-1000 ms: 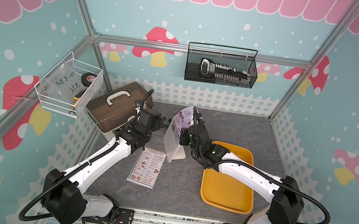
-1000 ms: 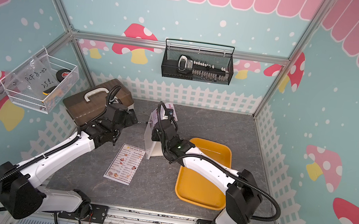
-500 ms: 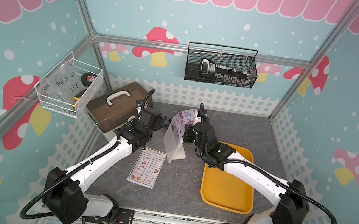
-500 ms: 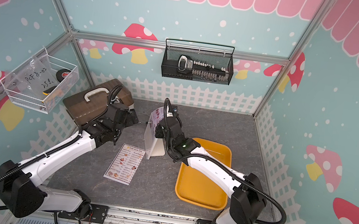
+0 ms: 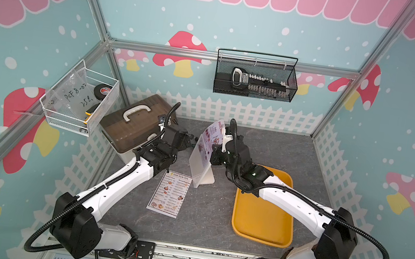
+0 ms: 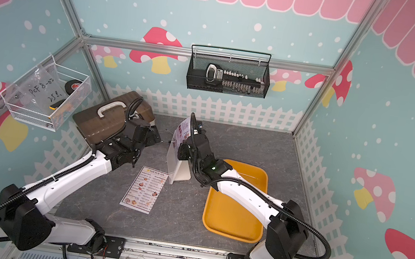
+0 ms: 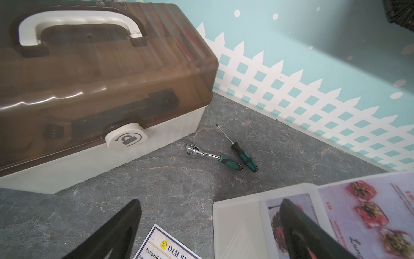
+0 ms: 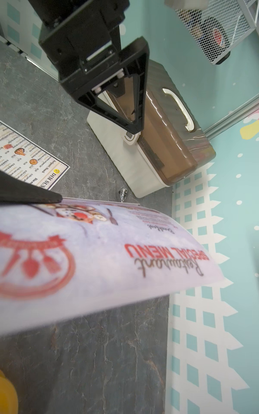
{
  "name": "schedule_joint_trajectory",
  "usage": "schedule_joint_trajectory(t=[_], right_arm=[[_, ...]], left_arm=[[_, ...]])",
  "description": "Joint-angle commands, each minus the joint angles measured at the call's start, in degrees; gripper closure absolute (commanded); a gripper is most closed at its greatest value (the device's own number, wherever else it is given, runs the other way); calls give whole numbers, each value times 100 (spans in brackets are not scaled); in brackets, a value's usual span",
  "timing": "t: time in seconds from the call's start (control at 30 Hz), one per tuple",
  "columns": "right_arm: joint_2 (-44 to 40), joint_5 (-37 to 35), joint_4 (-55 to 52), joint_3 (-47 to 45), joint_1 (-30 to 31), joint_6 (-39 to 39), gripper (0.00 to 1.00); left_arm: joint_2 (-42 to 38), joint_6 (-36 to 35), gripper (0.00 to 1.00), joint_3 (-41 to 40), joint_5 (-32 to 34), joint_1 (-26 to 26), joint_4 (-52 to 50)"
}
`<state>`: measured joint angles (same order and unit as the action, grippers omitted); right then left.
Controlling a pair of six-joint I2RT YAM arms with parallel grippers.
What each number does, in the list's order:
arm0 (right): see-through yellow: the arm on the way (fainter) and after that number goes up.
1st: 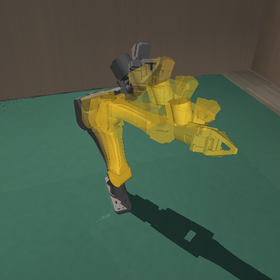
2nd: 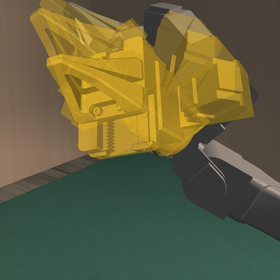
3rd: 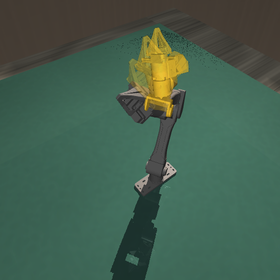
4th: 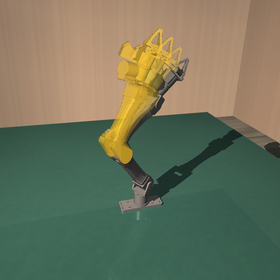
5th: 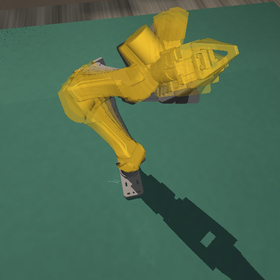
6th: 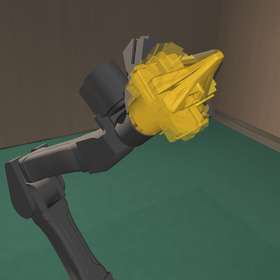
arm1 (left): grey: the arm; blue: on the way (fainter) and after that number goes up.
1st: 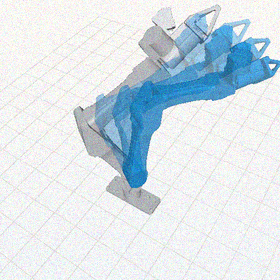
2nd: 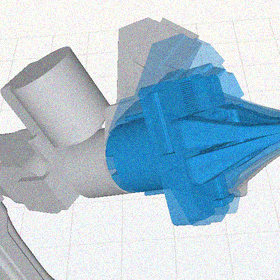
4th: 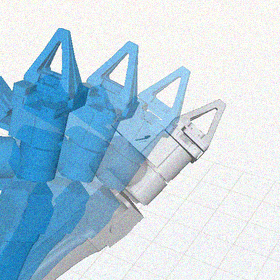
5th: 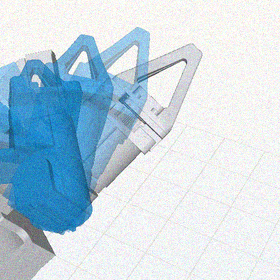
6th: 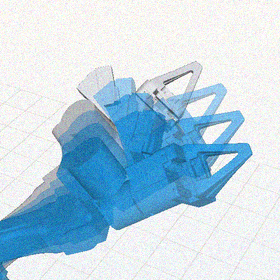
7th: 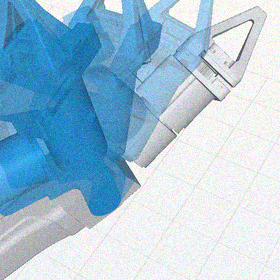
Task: Replace the menus in the menu holders
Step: Insert the menu into the menu holder.
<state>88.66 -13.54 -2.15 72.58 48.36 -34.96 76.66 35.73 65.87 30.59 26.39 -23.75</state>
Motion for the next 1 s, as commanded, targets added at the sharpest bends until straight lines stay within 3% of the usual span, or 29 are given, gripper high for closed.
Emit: schedule_joint_trajectory(t=[0.0,0.3,0.57,0.77,0.97], right_arm=[[157,244,-190,122,-10,129,94],[241,510,-366,172,-11,283,94],[354,689,-431,124,-17,218,84],[143,615,-507,226,-137,234,70],[81,679,-512,326,-257,248,69]], left_arm=[[-17,-31,3,112,140,15,-49],[-37,-31,3,103,167,32,-69],[-29,-22,3,123,206,59,-83],[-46,-26,3,129,221,68,-94],[-51,-31,3,142,229,77,-94]])
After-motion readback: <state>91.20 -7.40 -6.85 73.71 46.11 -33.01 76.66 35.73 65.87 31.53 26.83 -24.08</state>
